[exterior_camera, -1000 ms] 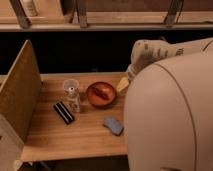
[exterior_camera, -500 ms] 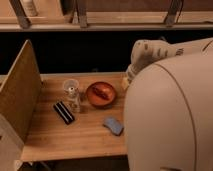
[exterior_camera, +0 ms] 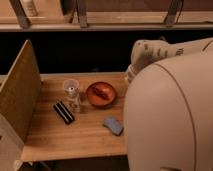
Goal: Knock the bottle over
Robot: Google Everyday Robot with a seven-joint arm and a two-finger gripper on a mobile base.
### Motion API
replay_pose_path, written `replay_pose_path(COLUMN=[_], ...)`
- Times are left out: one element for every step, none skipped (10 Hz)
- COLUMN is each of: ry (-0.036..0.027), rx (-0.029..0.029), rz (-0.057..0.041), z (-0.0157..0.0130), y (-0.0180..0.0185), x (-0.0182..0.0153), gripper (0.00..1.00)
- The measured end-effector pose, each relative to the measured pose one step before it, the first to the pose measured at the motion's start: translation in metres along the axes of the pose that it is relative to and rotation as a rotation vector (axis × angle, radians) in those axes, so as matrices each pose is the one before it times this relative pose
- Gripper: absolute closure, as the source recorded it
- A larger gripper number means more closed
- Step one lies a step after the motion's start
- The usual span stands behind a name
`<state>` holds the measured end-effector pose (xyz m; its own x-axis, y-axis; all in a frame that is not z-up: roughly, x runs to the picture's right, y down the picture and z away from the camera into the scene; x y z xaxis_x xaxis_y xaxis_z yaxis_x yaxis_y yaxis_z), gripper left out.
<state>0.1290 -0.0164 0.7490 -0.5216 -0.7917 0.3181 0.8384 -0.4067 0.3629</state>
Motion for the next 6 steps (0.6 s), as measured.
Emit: replay_pose_path(ry=[-0.00053,-0.00358,-0.01235,-0.00432,-0.00246,-0.00094], rx=[-0.00024,-0.00463,-0.01001,-0.00332,-0.00084,-0.0014], rz=[-0.00097,-0.00777,-0.02284,-0.01843,-0.00223,0.00276], z=[0.00014,-0.0002,0.0001,0.0018,0.00003,-0.00037], y=[-0.00017,-0.00023,-0.00184,-0.0036,-0.00012,0.00161], x=[0.00001,-0.00024,-0.0005,0.00386,-0.00059,-0.00184], gripper=[1.0,1.0,1.0,1.0,1.0,1.0])
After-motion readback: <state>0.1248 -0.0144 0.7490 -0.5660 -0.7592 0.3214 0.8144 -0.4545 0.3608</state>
